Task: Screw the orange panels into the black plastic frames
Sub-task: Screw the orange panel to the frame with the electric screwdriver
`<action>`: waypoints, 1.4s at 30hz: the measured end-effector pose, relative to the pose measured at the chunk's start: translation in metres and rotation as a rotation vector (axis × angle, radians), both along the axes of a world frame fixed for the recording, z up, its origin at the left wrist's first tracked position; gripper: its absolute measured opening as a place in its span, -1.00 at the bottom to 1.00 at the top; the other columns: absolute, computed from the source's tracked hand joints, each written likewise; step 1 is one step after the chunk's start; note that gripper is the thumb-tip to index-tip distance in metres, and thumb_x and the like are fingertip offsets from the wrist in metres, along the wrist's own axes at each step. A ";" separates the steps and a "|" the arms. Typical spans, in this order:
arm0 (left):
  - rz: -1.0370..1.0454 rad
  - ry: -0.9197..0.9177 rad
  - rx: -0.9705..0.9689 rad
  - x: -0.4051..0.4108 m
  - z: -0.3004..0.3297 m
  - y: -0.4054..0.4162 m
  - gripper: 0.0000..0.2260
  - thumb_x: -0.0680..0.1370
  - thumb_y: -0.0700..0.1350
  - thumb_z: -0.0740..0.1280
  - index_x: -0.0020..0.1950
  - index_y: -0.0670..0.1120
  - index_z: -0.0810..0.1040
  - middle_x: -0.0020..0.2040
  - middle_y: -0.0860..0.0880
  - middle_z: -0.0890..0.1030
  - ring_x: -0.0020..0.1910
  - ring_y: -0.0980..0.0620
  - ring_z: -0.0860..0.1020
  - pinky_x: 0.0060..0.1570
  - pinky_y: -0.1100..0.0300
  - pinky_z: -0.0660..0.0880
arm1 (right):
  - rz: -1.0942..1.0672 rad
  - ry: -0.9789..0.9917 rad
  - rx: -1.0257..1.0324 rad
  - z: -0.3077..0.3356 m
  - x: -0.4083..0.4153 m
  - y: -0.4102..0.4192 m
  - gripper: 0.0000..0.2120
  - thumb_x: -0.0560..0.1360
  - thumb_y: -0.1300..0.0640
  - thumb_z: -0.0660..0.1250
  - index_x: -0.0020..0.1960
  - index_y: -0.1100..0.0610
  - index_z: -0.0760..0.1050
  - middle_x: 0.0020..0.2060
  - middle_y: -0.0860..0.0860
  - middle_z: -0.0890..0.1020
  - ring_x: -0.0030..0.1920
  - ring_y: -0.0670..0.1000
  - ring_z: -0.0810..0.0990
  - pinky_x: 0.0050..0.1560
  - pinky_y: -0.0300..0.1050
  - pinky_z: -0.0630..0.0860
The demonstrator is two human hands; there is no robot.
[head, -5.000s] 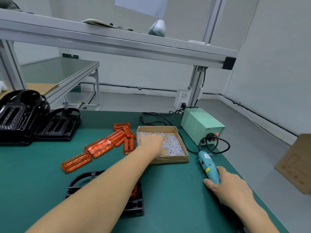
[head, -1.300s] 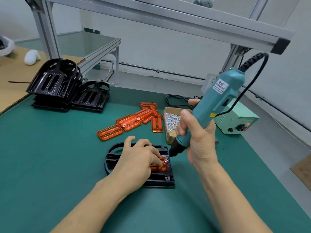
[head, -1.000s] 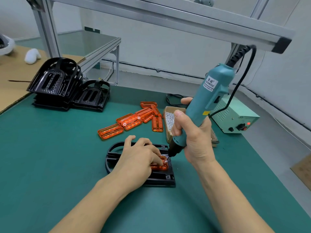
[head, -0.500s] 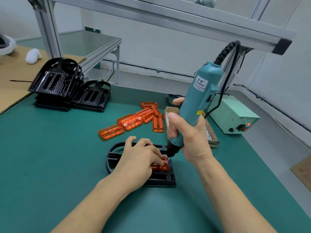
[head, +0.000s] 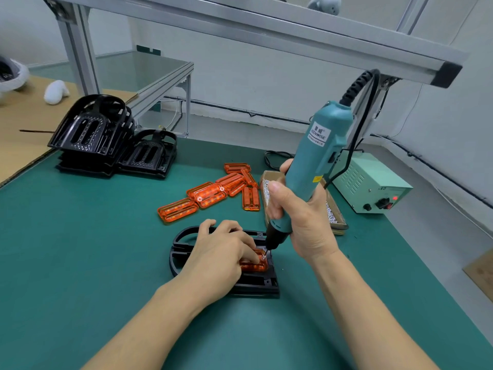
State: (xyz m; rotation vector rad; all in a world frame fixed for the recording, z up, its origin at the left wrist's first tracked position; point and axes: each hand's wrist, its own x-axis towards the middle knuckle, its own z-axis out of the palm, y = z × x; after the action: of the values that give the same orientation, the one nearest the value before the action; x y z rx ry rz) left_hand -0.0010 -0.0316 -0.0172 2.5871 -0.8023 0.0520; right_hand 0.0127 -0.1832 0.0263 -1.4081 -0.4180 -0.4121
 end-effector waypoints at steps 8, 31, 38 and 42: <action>0.006 0.021 -0.008 0.000 0.001 -0.001 -0.51 0.50 -0.32 0.17 0.18 0.22 0.59 0.28 0.28 0.45 0.37 0.15 0.13 0.38 0.05 -0.02 | 0.081 0.015 0.008 0.000 -0.001 0.000 -0.80 0.42 0.15 0.40 0.01 0.02 0.47 -0.50 -0.02 0.43 -0.52 -0.01 0.35 -0.35 -0.13 0.37; 0.054 0.004 -0.025 -0.004 -0.001 -0.005 -0.59 0.57 -0.25 0.17 0.20 0.20 0.58 0.25 0.28 0.46 0.36 0.15 0.15 0.40 0.08 -0.06 | -0.177 -0.025 0.346 0.017 -0.009 -0.023 -0.78 0.42 0.28 0.34 0.01 0.06 0.45 -0.48 -0.06 0.39 -0.49 -0.06 0.36 -0.36 -0.17 0.39; 0.058 -0.029 -0.026 -0.001 0.013 -0.008 -0.71 0.60 -0.13 0.20 0.15 0.18 0.61 0.22 0.26 0.50 0.31 0.17 0.25 0.37 0.11 0.00 | -0.326 -0.097 0.555 0.004 -0.020 -0.038 -0.80 0.44 0.29 0.31 -0.02 0.05 0.42 -0.47 -0.03 0.34 -0.48 -0.05 0.35 -0.36 -0.18 0.40; 0.082 -0.017 -0.222 0.025 0.045 -0.024 -0.82 0.55 -0.11 0.32 0.07 0.10 0.66 0.10 0.16 0.63 0.16 0.12 0.48 0.31 0.07 0.25 | -0.370 -0.099 0.565 -0.001 -0.020 -0.041 -0.80 0.44 0.30 0.30 -0.03 0.04 0.42 -0.47 -0.03 0.35 -0.48 -0.05 0.36 -0.36 -0.19 0.40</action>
State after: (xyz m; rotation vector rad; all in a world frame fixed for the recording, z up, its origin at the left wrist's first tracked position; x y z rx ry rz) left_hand 0.0241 -0.0557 0.0273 2.4104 -0.6564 0.1776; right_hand -0.0073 -0.2244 0.0248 -0.9084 -0.0983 -0.8336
